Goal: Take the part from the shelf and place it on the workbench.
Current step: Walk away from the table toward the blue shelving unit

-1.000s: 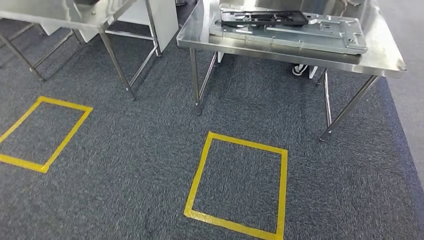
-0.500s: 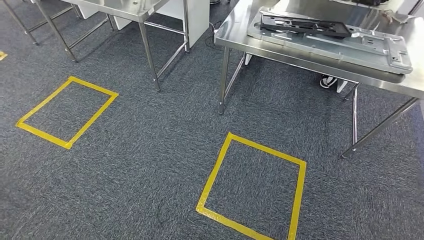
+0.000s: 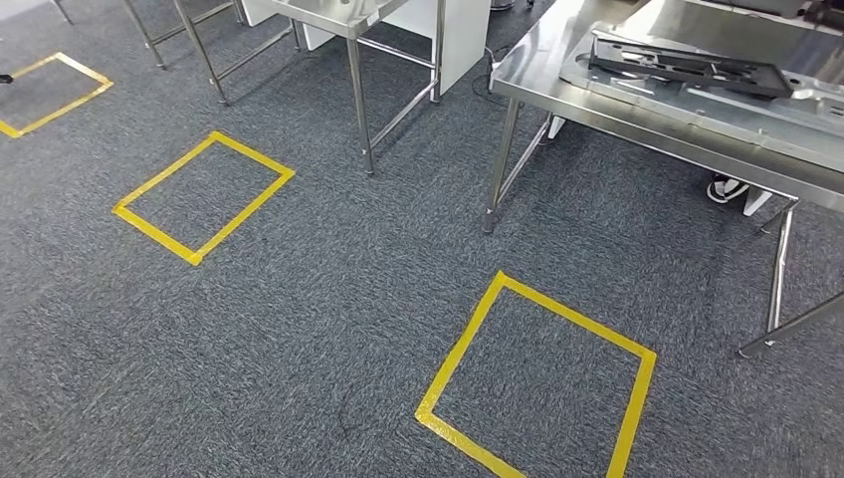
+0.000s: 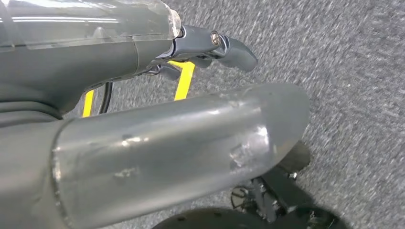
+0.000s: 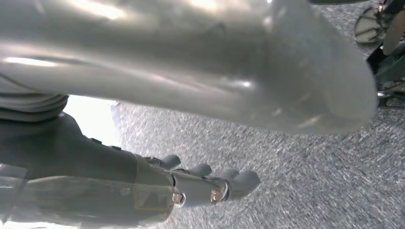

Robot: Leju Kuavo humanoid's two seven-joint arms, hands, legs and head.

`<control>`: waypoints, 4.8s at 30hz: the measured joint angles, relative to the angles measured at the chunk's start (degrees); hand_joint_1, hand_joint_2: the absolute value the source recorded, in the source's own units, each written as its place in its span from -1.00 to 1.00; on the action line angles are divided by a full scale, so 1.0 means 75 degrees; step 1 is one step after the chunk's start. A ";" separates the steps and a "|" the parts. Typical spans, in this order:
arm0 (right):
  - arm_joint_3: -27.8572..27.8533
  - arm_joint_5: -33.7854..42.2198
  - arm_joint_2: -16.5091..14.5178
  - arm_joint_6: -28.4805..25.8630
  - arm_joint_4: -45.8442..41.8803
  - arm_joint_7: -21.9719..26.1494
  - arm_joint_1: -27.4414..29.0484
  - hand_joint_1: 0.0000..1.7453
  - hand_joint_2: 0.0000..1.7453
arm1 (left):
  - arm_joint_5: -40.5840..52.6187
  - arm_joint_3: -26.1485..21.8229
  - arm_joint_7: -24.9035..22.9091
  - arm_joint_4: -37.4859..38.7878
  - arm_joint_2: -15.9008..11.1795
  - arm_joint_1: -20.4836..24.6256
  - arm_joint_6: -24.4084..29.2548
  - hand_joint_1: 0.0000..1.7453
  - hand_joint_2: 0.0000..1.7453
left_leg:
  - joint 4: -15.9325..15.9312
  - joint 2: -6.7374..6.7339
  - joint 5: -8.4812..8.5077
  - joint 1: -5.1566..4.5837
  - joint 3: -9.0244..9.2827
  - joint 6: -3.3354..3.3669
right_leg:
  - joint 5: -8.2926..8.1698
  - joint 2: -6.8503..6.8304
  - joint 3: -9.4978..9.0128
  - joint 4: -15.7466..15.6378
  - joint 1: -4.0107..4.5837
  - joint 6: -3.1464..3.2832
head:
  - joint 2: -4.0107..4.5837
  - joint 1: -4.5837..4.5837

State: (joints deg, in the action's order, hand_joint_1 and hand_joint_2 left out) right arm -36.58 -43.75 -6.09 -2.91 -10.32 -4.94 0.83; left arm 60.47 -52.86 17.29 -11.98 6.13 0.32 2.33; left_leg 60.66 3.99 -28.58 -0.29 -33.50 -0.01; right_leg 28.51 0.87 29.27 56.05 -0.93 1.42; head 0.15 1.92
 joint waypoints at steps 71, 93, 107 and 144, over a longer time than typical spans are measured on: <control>-0.0247 -0.0893 0.0047 0.0211 -0.0050 -0.0076 -0.0129 -1.00 -1.00 | 0.0434 -0.0748 0.0127 0.0001 0.0050 0.0124 -0.0001 -1.00 -1.00 | -0.0083 -0.0933 0.0143 0.0372 0.0169 -0.0382 | 0.0233 -0.0907 -0.0102 0.0221 0.0005 -0.0190 | 0.0000 -0.0004; -0.0380 -0.0981 -0.0134 0.0199 -0.0063 -0.0104 -0.0133 -1.00 -1.00 | 0.0549 -0.0798 0.0135 0.0000 0.0068 0.0132 -0.0001 -1.00 -1.00 | 0.0159 0.0112 0.0116 0.0123 -0.0220 -0.0048 | 0.0005 0.0245 0.0095 0.0146 0.0211 0.0186 | 0.0000 -0.0007; -0.0517 -0.1071 -0.0015 0.0219 -0.0070 -0.0138 -0.0204 -1.00 -1.00 | 0.0680 -0.0950 0.0141 -0.0003 0.0017 0.0089 0.0001 -1.00 -1.00 | -0.0255 -0.0732 0.0229 0.0157 0.0197 0.0051 | 0.0320 -0.0865 0.0014 0.0407 0.0112 -0.0188 | 0.0000 -0.0006; -0.0742 -0.1263 -0.0061 0.0354 -0.0009 -0.0131 -0.0172 -1.00 -1.00 | 0.0925 -0.1171 0.0139 -0.0015 -0.0088 0.0080 0.0114 -1.00 -1.00 | -0.0480 -0.0216 0.0379 0.0144 0.0292 0.0151 | 0.1041 -0.0147 0.0947 0.2266 -0.0020 -0.0242 | 0.0000 -0.0014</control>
State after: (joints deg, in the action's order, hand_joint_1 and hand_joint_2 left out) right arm -42.14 -53.22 -6.55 -0.25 -10.39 -5.92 -0.46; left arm 67.41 -61.64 18.34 -12.09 5.46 0.92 3.19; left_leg 57.06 2.38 -25.74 0.79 -31.30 1.12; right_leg 36.32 -0.23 36.37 73.04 -1.08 -0.39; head 0.15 1.81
